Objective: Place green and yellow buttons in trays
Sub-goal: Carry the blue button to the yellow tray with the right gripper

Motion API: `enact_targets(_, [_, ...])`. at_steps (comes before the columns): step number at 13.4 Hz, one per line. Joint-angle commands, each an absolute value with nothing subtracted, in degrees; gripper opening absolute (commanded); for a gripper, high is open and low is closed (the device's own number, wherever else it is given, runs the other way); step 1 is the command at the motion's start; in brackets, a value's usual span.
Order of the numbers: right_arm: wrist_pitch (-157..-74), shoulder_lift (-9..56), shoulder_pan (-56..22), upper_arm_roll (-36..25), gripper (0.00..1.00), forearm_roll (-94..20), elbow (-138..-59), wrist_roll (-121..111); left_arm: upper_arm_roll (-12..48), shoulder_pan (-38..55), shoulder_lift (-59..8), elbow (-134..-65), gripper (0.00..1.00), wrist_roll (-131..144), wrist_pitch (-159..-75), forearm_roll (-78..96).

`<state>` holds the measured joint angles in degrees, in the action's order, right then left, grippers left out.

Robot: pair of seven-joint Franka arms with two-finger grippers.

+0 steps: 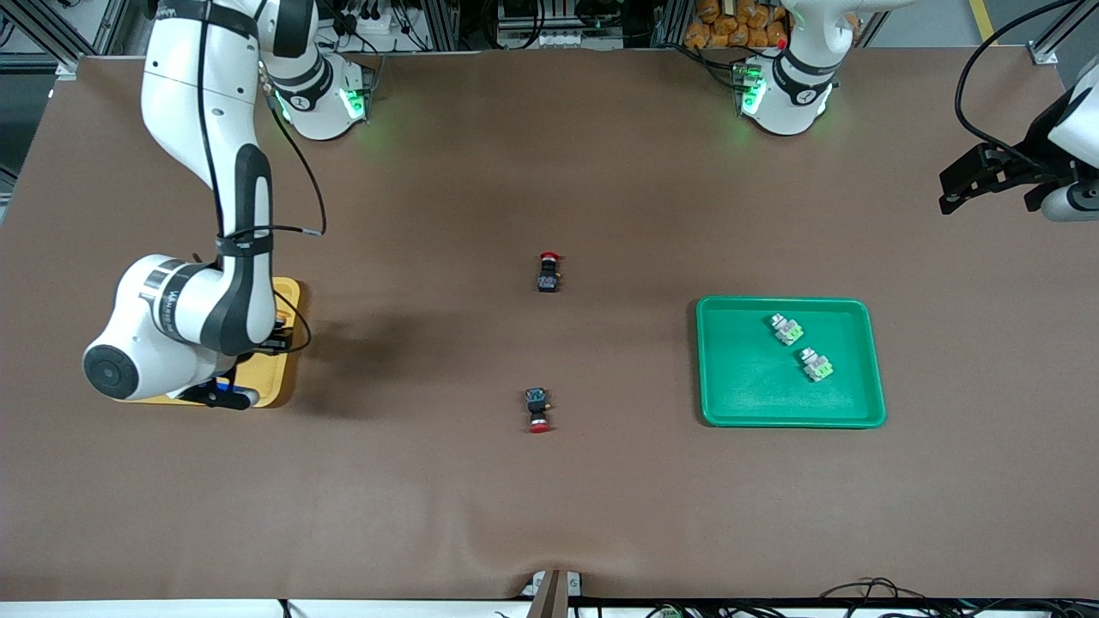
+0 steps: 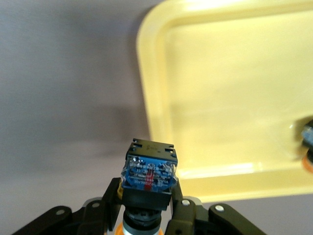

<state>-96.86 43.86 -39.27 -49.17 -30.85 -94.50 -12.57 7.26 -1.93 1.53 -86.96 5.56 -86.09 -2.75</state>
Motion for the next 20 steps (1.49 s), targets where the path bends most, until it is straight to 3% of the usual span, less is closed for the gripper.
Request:
enact_targets(1, [-101.8, 42.1, -38.3, -49.4, 0.00, -30.3, -99.7, -19.7, 7.4, -2.3, 2.1, -86.5, 1.00, 5.4, -85.8, -1.9])
enact_targets(9, [-107.8, 43.9, -28.9, -45.1, 0.00, -31.0, -100.5, -30.6, 7.5, -2.3, 2.3, -86.6, 1.00, 5.4, -85.6, -1.0])
enact_targets(13, [-112.1, 43.6, -30.5, -43.9, 0.00, -34.7, -105.7, -30.5, 7.3, -2.7, 2.7, -86.6, 1.00, 5.3, -85.4, -1.0])
enact_targets(14, [-112.1, 43.7, -30.2, -43.9, 0.14, -34.7, -105.6, -30.5, 7.3, -2.7, 2.7, -86.6, 1.00, 5.3, -85.4, -0.9])
enact_targets(15, [-112.0, 43.6, -30.0, -43.9, 0.67, -34.7, -105.2, -30.4, 7.3, -2.7, 2.7, -86.6, 1.00, 5.2, -85.4, -0.9])
enact_targets(16, [-111.5, 43.5, -30.1, -43.9, 1.00, -34.7, -104.7, -30.3, 7.3, -2.7, 2.7, -86.6, 1.00, 5.2, -85.4, -0.9])
enact_targets(20, [-101.5, 43.2, -28.5, -44.0, 1.00, -34.7, -96.9, -29.9, 7.3, -2.7, 2.7, -86.7, 1.00, 4.8, -85.4, -0.9])
